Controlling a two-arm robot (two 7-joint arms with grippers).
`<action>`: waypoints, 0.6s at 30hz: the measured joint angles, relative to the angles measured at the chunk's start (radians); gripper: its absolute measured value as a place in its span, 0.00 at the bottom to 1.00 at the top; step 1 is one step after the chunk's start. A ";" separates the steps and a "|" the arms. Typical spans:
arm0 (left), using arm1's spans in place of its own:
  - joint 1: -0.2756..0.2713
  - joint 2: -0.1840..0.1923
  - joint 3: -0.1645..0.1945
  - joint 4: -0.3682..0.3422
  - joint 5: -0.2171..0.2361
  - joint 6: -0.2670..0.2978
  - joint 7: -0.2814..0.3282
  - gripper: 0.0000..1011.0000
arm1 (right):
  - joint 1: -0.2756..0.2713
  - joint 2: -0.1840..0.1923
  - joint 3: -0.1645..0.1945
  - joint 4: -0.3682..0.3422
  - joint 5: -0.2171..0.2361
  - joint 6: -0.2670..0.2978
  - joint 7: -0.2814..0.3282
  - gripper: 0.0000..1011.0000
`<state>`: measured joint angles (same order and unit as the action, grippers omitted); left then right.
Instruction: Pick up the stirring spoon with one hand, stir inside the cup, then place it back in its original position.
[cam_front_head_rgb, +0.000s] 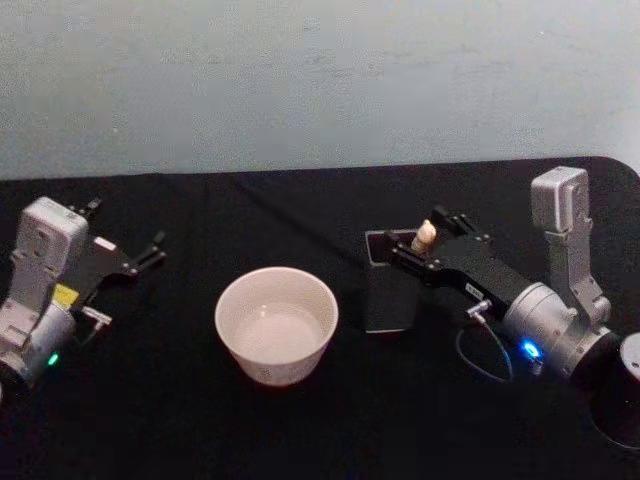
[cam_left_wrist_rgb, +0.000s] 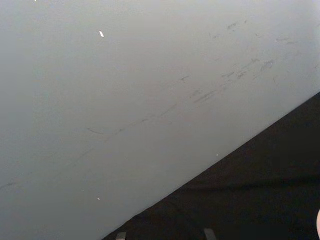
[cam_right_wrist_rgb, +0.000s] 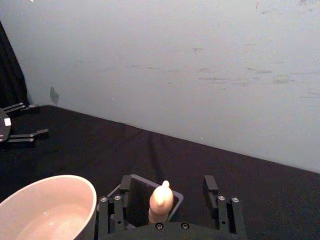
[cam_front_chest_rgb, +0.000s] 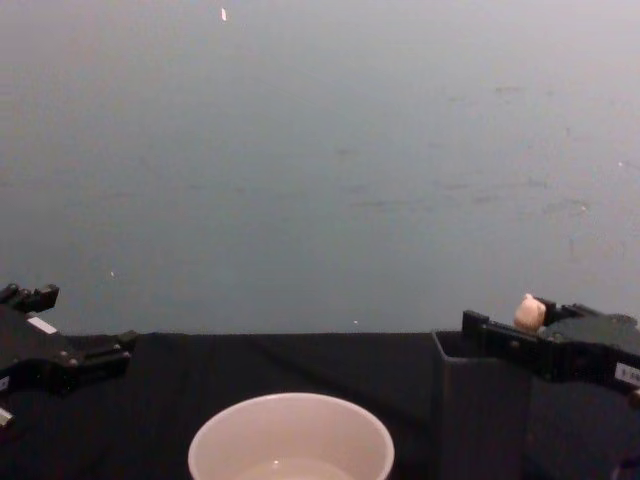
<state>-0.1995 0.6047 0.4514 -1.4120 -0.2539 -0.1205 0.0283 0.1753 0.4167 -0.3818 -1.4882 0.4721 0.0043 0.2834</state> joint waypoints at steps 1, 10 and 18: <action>0.000 0.000 0.000 0.000 0.000 0.000 0.000 0.99 | 0.000 0.000 0.000 0.000 0.000 0.000 0.000 0.90; 0.000 0.000 0.000 0.000 0.000 0.000 0.000 0.99 | -0.001 0.001 0.000 -0.001 0.002 0.001 0.000 0.64; 0.000 0.000 0.000 0.000 0.000 0.000 0.000 0.99 | -0.001 0.001 0.000 -0.002 0.003 0.001 0.000 0.37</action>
<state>-0.1995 0.6047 0.4514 -1.4120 -0.2539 -0.1205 0.0283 0.1746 0.4181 -0.3818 -1.4899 0.4751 0.0058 0.2835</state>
